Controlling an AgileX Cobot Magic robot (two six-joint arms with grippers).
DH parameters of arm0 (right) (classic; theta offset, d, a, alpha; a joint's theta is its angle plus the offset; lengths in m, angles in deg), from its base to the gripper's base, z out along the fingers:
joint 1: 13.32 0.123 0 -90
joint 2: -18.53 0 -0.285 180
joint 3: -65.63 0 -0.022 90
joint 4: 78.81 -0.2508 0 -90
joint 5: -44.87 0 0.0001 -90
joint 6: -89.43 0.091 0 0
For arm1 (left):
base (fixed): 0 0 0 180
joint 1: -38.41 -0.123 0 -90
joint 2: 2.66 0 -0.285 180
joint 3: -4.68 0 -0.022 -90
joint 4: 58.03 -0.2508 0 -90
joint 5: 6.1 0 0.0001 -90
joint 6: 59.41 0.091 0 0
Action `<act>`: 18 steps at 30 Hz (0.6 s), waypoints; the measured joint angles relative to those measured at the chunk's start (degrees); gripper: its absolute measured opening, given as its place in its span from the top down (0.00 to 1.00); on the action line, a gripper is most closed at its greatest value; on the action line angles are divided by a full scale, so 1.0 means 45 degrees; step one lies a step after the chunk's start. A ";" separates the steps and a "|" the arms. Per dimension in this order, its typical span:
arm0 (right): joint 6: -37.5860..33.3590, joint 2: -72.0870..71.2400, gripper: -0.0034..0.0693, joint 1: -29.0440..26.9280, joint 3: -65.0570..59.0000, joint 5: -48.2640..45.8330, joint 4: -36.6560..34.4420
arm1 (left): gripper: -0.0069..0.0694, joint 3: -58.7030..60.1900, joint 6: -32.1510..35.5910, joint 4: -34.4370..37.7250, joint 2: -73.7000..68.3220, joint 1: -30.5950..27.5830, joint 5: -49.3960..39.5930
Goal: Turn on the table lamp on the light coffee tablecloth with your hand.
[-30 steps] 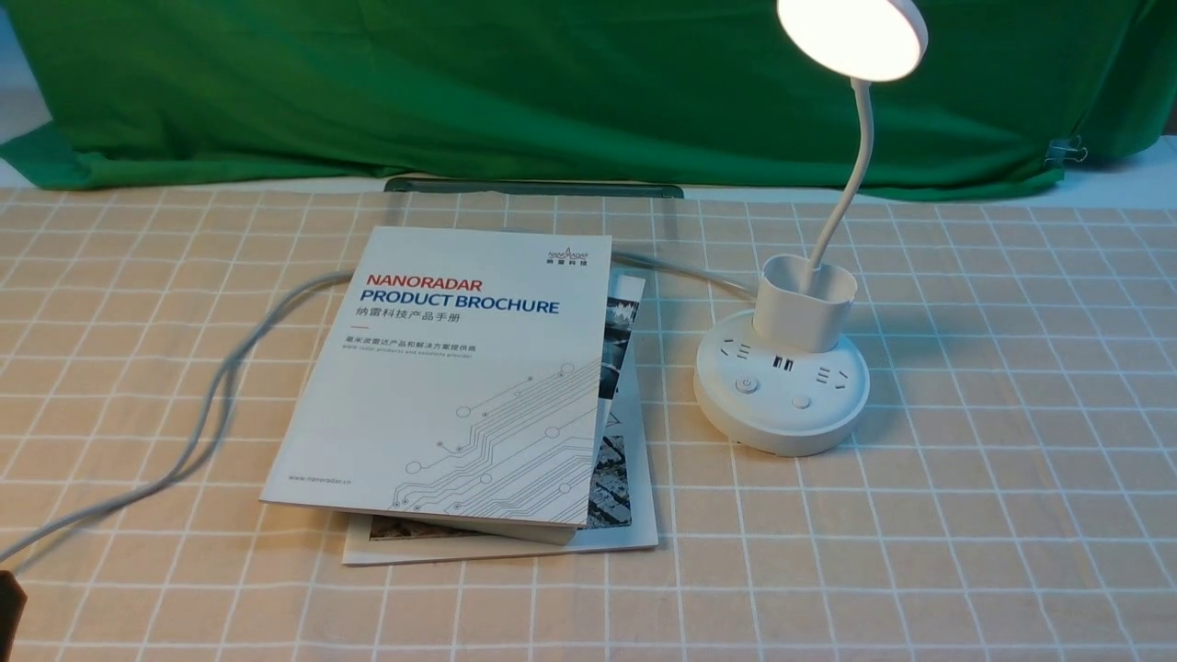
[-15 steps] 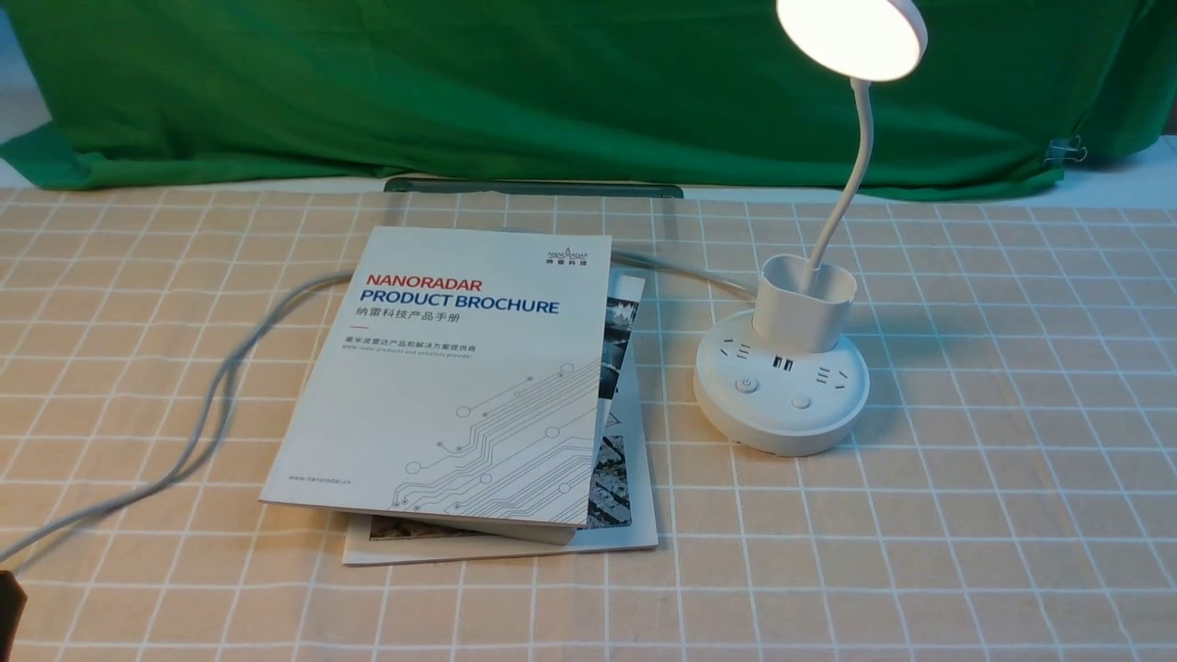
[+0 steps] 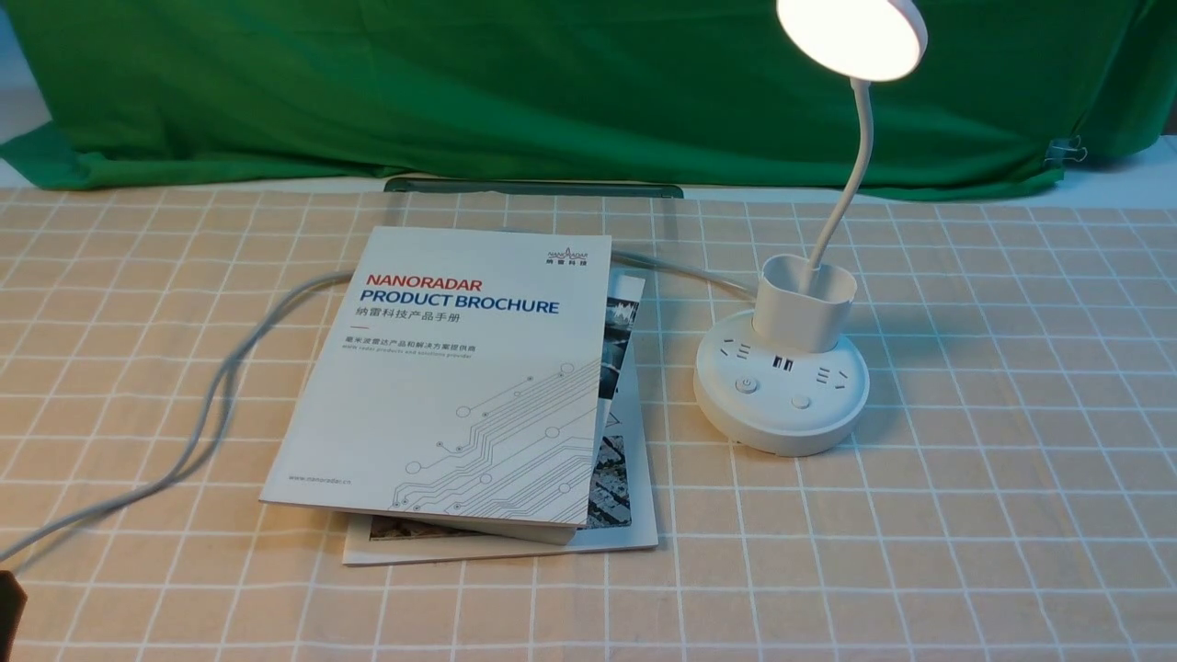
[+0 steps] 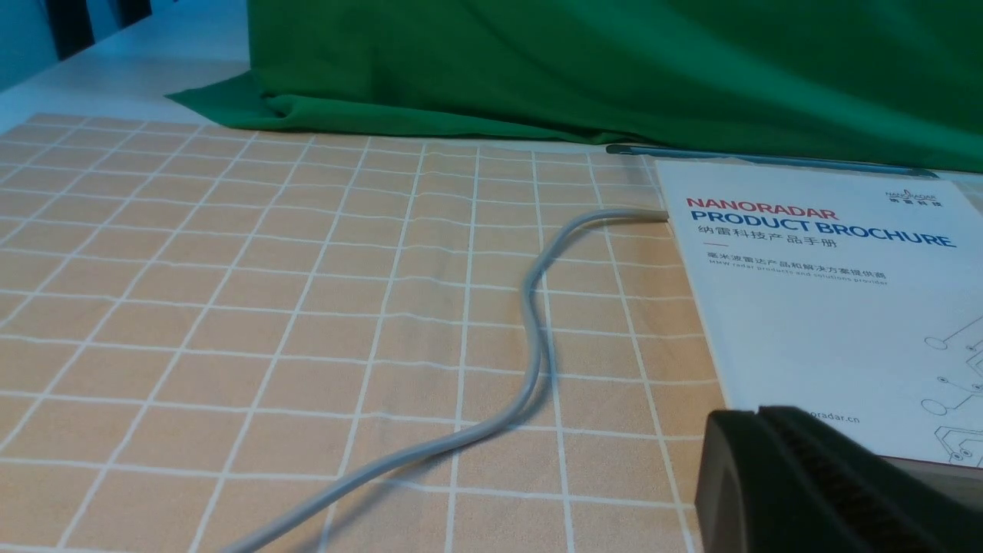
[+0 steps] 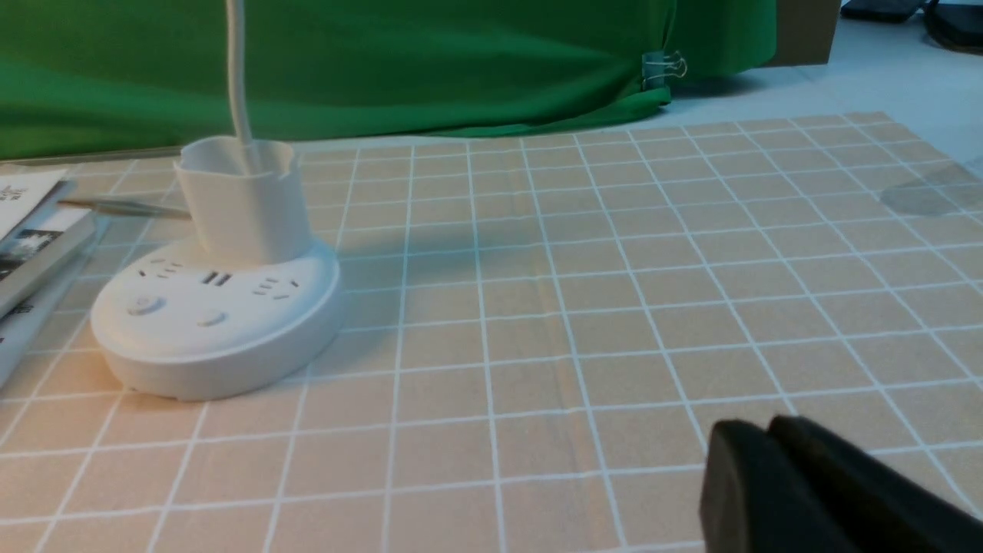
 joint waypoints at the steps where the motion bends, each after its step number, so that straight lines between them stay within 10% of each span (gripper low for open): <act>1: 0.0000 0.0000 0.83 0.0000 0.0000 0.0000 0.0000 | 0.88 0.0000 0.0000 0.0000 0.0000 0.0000 0.0000; 18: 0.0000 0.0000 0.76 0.0000 0.0000 0.0000 0.0000 | 0.88 0.0000 0.0000 0.0000 0.0000 0.0000 0.0000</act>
